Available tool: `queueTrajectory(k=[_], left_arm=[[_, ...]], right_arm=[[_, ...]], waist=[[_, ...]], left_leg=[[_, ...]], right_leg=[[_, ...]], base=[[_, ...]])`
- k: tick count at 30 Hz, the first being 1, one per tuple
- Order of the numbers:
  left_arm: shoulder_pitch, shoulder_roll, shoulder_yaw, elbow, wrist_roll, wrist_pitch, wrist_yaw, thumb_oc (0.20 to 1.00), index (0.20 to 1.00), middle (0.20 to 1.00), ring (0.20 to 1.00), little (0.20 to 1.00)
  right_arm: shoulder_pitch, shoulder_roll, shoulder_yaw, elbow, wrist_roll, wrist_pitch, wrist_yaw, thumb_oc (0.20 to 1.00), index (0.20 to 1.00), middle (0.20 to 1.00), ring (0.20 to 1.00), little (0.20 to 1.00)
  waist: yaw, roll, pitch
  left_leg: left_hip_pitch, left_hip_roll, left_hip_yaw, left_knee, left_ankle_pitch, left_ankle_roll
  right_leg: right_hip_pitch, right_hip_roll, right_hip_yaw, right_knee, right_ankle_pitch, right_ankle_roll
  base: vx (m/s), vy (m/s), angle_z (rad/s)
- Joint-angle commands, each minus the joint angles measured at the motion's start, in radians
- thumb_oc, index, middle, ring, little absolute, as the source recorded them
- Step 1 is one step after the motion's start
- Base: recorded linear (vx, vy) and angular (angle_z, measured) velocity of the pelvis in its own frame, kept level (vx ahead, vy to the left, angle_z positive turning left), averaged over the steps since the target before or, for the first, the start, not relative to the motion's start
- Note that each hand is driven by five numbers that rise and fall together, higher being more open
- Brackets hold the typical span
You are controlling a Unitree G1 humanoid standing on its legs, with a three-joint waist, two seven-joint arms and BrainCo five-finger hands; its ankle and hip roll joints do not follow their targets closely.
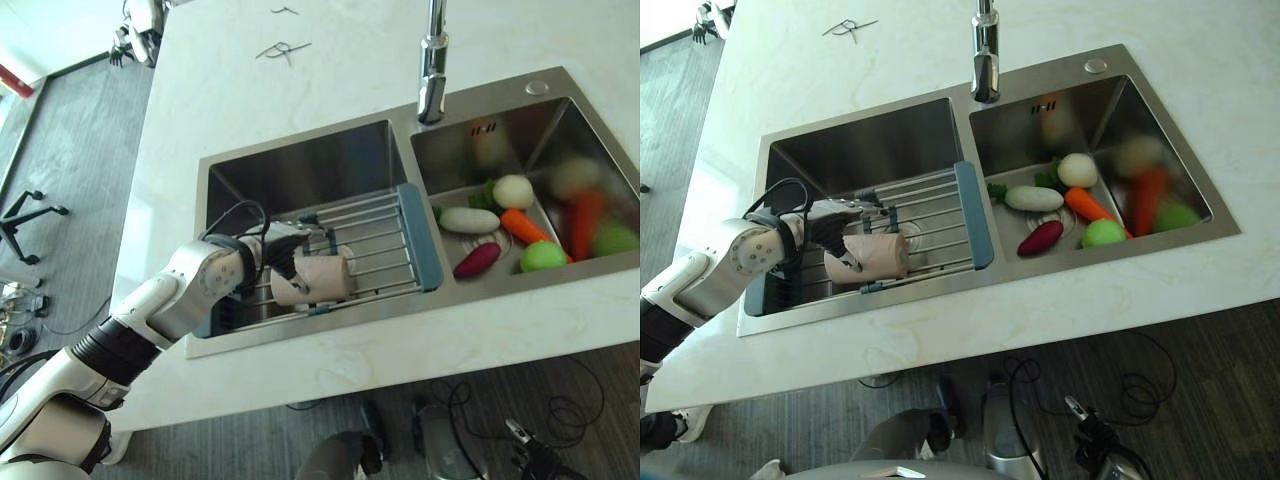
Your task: Place the dishes in the dishwasher.
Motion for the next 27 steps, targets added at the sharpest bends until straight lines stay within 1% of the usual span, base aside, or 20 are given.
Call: queueTrajectory(k=[1, 6, 8, 9, 14, 19, 23, 27], left_arm=[[-0.036, 0.033, 0.027, -0.015, 0.020, 0.003, -0.034, 1.000, 1.000, 1.000, 1.000, 1.000], [-0.057, 0.032, -0.007, -0.012, -0.001, 0.034, -0.076, 1.000, 1.000, 1.000, 1.000, 1.000], [-0.055, 0.031, -0.008, -0.016, 0.002, 0.037, -0.081, 1.000, 1.000, 1.000, 1.000, 1.000], [-0.055, 0.035, -0.012, -0.020, 0.007, 0.049, -0.104, 1.000, 1.000, 1.000, 1.000, 1.000], [-0.063, 0.048, -0.024, -0.026, 0.016, 0.056, -0.133, 1.000, 1.000, 1.000, 1.000, 1.000], [-0.058, 0.051, -0.027, -0.020, 0.045, 0.045, -0.127, 1.000, 1.000, 1.000, 1.000, 1.000], [-0.059, 0.057, -0.026, -0.011, 0.071, 0.022, -0.123, 1.000, 1.000, 1.000, 1.000, 1.000], [-0.058, 0.051, -0.033, -0.020, 0.092, 0.017, -0.118, 1.000, 1.000, 1.000, 1.000, 1.000]], right_arm=[[0.019, -0.009, 0.008, -0.001, 0.062, -0.024, 0.009, 1.000, 1.000, 1.000, 1.000, 1.000], [0.014, -0.014, 0.008, -0.006, 0.061, -0.019, 0.001, 1.000, 1.000, 1.000, 1.000, 1.000], [0.015, -0.015, 0.005, -0.006, 0.060, -0.019, 0.001, 1.000, 1.000, 1.000, 1.000, 1.000], [0.016, -0.018, 0.002, -0.004, 0.059, -0.021, 0.004, 1.000, 1.000, 1.000, 1.000, 1.000], [0.011, -0.016, 0.005, -0.001, 0.062, -0.021, 0.005, 1.000, 1.000, 1.000, 1.000, 1.000], [0.005, -0.017, 0.008, -0.002, 0.068, -0.020, 0.002, 1.000, 1.000, 1.000, 1.000, 1.000], [0.002, -0.016, 0.012, -0.001, 0.069, -0.019, -0.003, 1.000, 1.000, 1.000, 1.000, 1.000], [-0.004, -0.015, 0.012, 0.002, 0.073, -0.014, -0.003, 1.000, 1.000, 1.000, 1.000, 1.000]], waist=[[-0.018, 0.008, -0.052], [-0.020, 0.013, -0.055], [-0.020, 0.014, -0.055], [-0.019, 0.017, -0.055], [-0.014, 0.018, -0.058], [-0.011, 0.019, -0.057], [-0.008, 0.018, -0.058], [-0.005, 0.014, -0.052]], left_leg=[[-0.041, 0.051, -0.062, 0.123, -0.098, -0.062], [-0.037, 0.051, -0.058, 0.123, -0.097, -0.063], [-0.036, 0.051, -0.057, 0.123, -0.096, -0.064], [-0.035, 0.051, -0.055, 0.123, -0.096, -0.065], [-0.037, 0.052, -0.056, 0.123, -0.094, -0.066], [-0.039, 0.051, -0.058, 0.123, -0.094, -0.066], [-0.040, 0.051, -0.059, 0.123, -0.093, -0.067], [-0.044, 0.052, -0.060, 0.123, -0.092, -0.067]], right_leg=[[-0.005, -0.093, 0.036, -0.122, 0.135, 0.162], [-0.001, -0.093, 0.037, -0.122, 0.135, 0.162], [0.000, -0.093, 0.037, -0.122, 0.135, 0.162], [0.001, -0.096, 0.033, -0.122, 0.135, 0.164], [0.001, -0.098, 0.029, -0.122, 0.136, 0.165], [0.000, -0.099, 0.025, -0.122, 0.136, 0.165], [0.000, -0.100, 0.024, -0.122, 0.136, 0.166], [-0.003, -0.102, 0.021, -0.122, 0.139, 0.166]], base=[[-0.05, -0.001, -0.01], [0.00, 0.000, 0.00], [0.00, 0.000, 0.00], [0.00, 0.000, 0.00], [-0.01, -0.001, 0.00], [0.00, 0.000, 0.00], [0.00, 0.000, 0.00], [-0.02, -0.005, 0.00]])
